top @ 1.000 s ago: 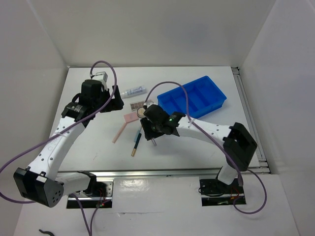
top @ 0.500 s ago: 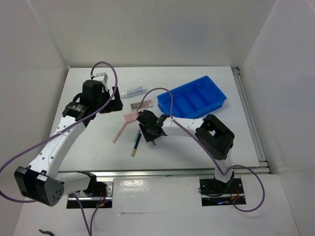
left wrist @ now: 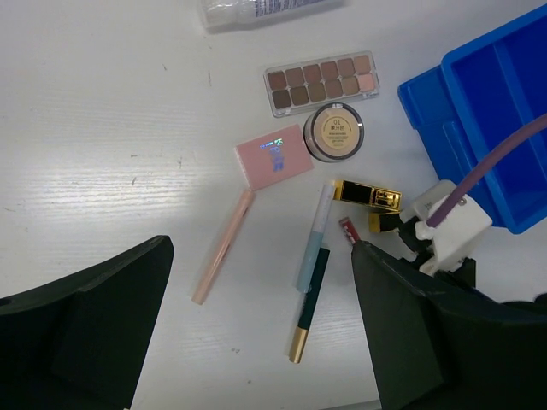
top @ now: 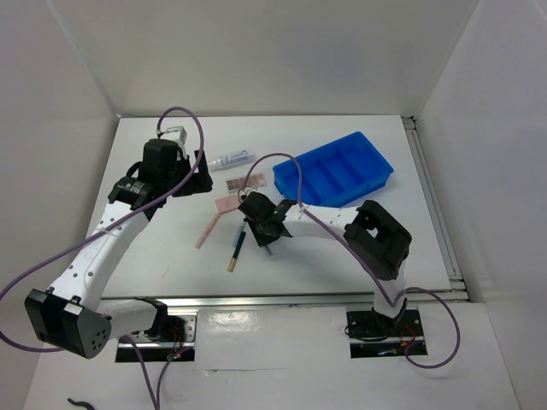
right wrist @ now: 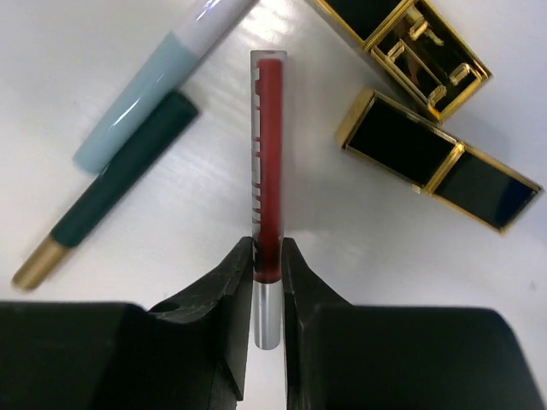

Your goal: Organize the makeup

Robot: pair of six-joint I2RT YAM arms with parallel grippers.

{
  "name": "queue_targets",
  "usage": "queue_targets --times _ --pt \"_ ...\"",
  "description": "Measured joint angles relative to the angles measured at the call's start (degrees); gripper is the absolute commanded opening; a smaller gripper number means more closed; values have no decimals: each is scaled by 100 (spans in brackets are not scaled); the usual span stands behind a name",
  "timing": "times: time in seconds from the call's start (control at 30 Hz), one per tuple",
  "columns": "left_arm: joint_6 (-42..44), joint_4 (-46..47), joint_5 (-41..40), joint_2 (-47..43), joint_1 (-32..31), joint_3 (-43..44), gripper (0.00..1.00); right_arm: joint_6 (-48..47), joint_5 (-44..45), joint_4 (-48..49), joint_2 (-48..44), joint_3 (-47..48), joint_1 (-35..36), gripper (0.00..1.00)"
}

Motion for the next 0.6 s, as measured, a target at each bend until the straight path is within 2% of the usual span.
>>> queue_targets --times 0.2,0.37,0.6 --pt "2 -46 -2 2 0 44 100 -173 85 -459 -837 50 116 6" --pt "9 -109 31 2 0 297 100 -391 505 -811 -1521 575 44 6" --pt "11 -114 35 66 0 385 100 -964 1110 -748 -1447 984 -911 6"
